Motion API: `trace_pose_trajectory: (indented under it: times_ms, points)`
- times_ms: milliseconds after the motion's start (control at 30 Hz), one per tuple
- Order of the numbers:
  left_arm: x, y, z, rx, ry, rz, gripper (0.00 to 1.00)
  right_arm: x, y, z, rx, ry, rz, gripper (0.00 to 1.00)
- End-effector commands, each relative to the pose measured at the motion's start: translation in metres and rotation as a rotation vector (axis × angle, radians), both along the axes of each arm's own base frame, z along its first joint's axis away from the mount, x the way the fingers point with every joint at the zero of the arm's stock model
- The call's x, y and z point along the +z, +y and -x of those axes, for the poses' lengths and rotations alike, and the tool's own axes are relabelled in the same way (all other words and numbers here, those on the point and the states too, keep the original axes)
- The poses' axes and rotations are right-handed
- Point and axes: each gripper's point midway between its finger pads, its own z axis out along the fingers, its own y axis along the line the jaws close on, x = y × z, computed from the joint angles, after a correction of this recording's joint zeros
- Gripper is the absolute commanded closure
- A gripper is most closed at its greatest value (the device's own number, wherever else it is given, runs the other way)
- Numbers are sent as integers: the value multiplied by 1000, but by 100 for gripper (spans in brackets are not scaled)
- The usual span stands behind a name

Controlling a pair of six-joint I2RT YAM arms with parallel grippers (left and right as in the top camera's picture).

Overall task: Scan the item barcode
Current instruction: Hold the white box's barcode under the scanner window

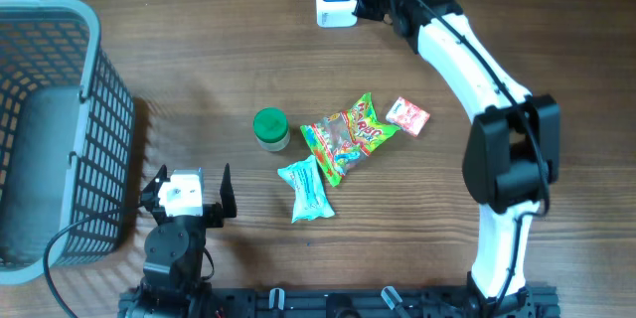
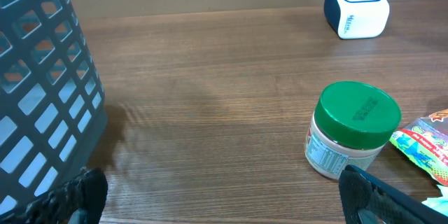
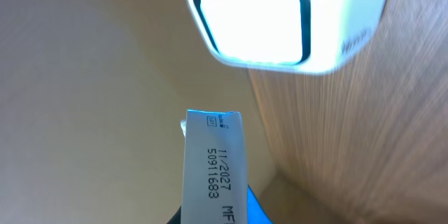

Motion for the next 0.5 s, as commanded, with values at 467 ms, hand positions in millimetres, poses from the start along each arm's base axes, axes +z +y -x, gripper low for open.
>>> trace_pose_trajectory:
  times_ms: [467]
  points:
    - [1,0,0,4,-8,9,0,-64,-32,-7,-43,169,27,95]
